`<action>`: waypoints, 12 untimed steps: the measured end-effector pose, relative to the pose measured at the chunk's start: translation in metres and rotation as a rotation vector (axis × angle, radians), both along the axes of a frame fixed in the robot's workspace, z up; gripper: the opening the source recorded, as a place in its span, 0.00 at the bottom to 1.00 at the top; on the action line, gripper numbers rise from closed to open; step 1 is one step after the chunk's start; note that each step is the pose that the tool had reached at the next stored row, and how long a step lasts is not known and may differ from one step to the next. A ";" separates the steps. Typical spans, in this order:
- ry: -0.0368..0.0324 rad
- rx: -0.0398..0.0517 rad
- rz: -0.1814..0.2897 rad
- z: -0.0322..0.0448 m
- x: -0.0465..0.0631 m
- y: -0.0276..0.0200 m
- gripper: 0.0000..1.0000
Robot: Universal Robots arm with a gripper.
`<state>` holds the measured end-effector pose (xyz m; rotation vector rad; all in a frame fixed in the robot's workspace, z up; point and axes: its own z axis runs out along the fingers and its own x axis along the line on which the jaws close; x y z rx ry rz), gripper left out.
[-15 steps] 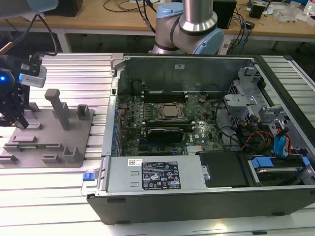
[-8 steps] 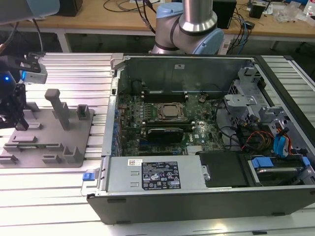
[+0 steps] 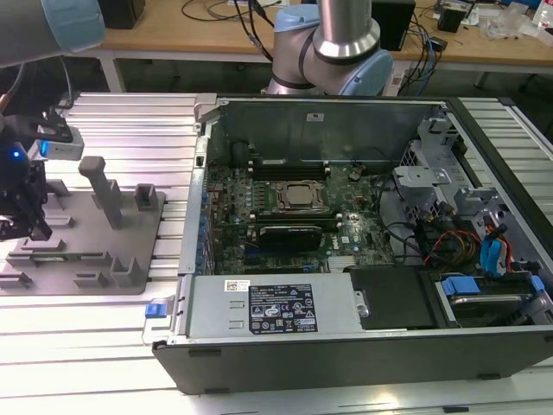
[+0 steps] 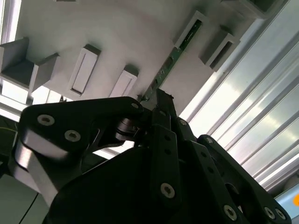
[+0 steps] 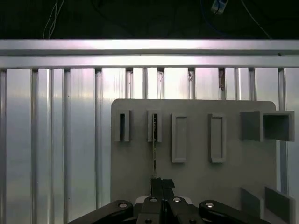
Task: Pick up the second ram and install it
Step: 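Pick up the second ram and move it above second insertion slot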
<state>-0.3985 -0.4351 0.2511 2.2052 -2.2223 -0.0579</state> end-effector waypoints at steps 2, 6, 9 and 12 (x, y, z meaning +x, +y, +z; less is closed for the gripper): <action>-0.0001 0.0001 0.004 -0.0034 -0.001 -0.0015 0.08; 0.0000 0.0000 0.009 -0.0116 -0.004 -0.0054 0.08; 0.0001 0.0000 0.014 -0.0187 -0.005 -0.0071 0.08; 0.0003 -0.0001 0.017 -0.0244 -0.005 -0.0077 0.08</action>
